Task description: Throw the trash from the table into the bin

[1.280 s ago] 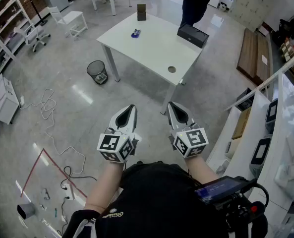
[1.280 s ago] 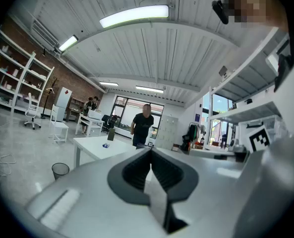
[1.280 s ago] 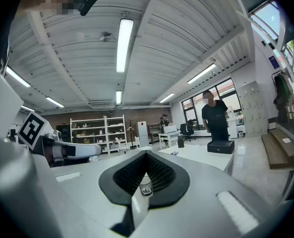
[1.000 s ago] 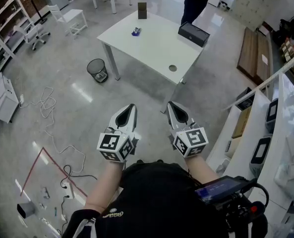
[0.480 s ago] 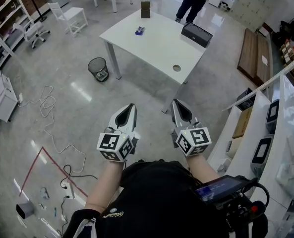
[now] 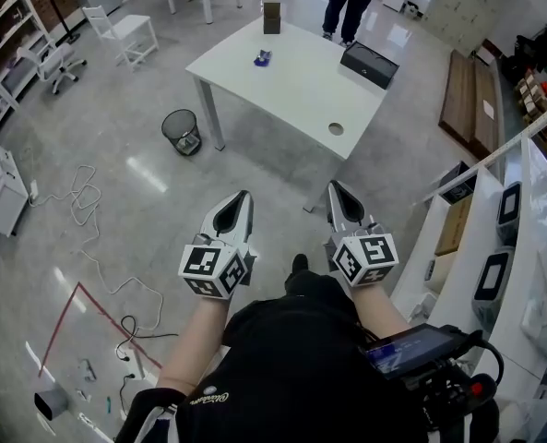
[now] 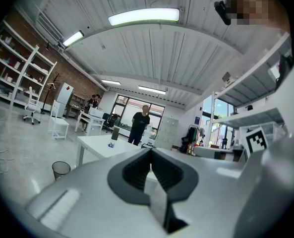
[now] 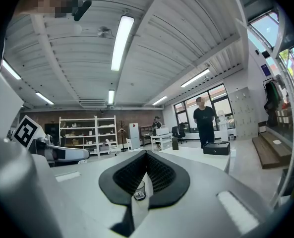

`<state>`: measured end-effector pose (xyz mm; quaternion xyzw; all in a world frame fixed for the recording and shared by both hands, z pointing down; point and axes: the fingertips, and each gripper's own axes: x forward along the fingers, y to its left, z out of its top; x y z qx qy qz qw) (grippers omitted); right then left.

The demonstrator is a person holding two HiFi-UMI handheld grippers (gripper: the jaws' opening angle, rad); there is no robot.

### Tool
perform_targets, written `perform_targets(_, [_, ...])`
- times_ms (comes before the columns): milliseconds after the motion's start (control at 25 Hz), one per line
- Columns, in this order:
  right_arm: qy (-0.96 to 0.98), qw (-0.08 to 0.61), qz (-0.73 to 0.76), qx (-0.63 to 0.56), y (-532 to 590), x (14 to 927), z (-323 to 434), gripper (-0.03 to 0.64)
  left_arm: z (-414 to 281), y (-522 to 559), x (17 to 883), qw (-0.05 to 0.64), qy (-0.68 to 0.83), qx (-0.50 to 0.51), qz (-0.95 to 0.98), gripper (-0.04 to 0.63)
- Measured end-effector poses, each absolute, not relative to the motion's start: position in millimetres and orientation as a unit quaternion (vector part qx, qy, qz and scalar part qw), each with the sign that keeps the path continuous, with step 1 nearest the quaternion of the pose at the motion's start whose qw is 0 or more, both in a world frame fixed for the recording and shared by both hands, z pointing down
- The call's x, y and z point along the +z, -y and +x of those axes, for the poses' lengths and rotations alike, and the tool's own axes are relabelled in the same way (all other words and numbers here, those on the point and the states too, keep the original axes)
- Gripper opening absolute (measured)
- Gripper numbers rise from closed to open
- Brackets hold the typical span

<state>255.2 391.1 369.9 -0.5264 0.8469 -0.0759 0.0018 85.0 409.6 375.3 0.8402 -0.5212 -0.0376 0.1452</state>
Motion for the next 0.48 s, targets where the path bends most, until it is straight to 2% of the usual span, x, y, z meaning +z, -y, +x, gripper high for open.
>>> perform_targets(280, [-0.846, 0.008, -0.529, -0.069, -338, 373, 255, 0.001, 92, -356, 380, 0.135, 0.507, -0.035, 0.851, 0.008])
perform_targets(480, [-0.847, 0.023, -0.526, -0.070, -257, 371, 262, 0.000, 104, -278, 383, 0.130, 0.506, -0.024, 0.852, 0.008])
